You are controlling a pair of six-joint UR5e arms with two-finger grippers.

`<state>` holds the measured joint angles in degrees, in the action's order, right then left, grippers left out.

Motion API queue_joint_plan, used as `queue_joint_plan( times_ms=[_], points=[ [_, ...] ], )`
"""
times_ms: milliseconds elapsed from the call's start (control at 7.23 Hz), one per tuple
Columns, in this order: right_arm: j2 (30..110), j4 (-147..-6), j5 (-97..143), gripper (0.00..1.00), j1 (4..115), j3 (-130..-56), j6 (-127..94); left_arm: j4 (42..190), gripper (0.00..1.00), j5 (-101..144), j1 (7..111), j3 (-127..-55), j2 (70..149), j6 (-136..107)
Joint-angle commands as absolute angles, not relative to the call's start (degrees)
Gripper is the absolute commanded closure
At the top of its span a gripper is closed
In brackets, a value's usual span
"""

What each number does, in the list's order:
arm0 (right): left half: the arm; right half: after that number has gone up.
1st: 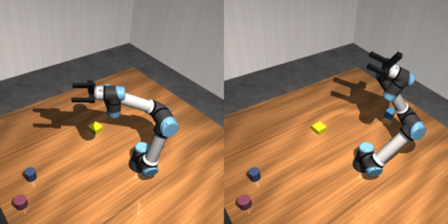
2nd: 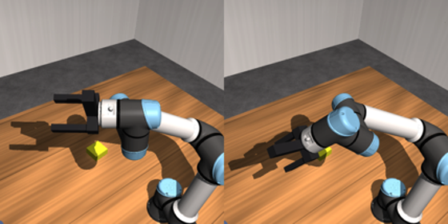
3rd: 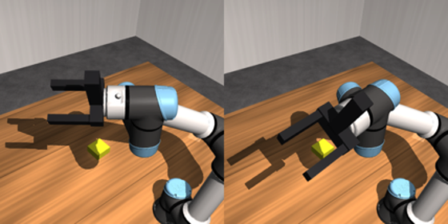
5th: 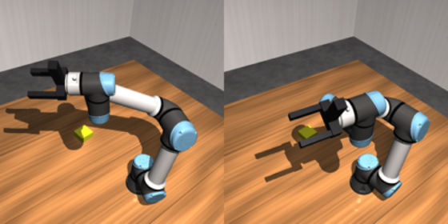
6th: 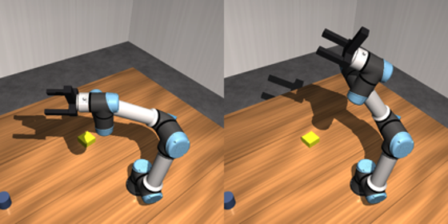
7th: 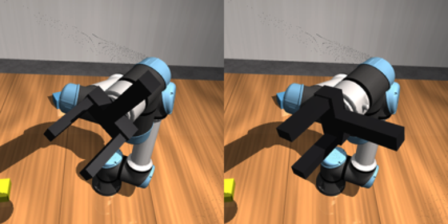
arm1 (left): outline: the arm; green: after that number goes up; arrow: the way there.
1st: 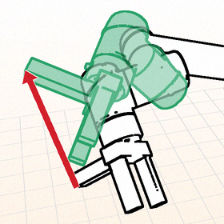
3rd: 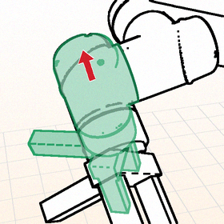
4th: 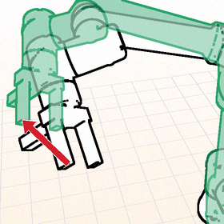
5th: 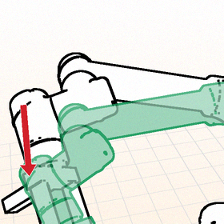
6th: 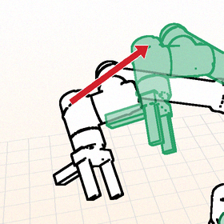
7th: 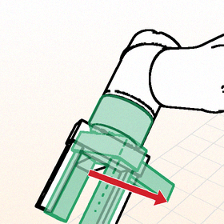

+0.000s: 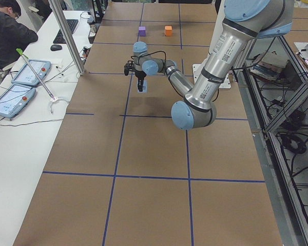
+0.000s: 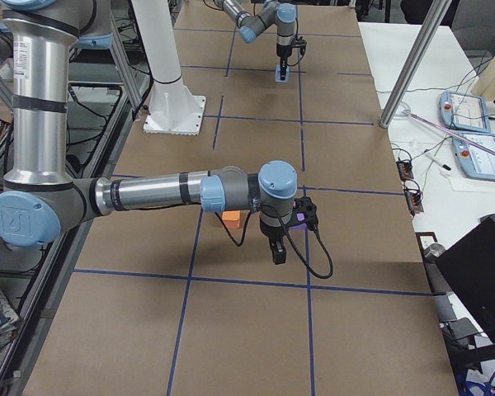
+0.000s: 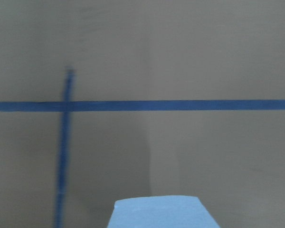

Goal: Place blue block between orange and purple blocks
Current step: 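Carry the light blue cube with the left gripper to the table center and release it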

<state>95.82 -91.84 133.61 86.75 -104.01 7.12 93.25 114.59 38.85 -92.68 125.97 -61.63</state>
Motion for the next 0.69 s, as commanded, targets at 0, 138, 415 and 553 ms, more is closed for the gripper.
queue_joint_plan(
  times_ms=[0, 138, 415, 553],
  points=[
    [95.9, -91.8, 133.7, 0.0, 86.7, -104.0, 7.1, 93.0, 0.76, 107.8, 30.9, -81.8, 139.9, -69.2],
    [95.9, -91.8, 133.7, 0.0, 86.7, -104.0, 7.1, 93.2, 0.76, 104.7, 29.1, -78.0, 142.9, -70.4],
    [96.0, -91.8, 133.7, 0.0, 86.7, -103.8, 7.1, 93.3, 0.31, 104.5, 27.3, -75.9, 143.8, -70.4],
    [96.0, -91.8, 133.7, 0.0, 86.7, -103.8, 7.0, 93.3, 0.14, 103.6, 27.0, -75.5, 143.4, -70.3]
  ],
)
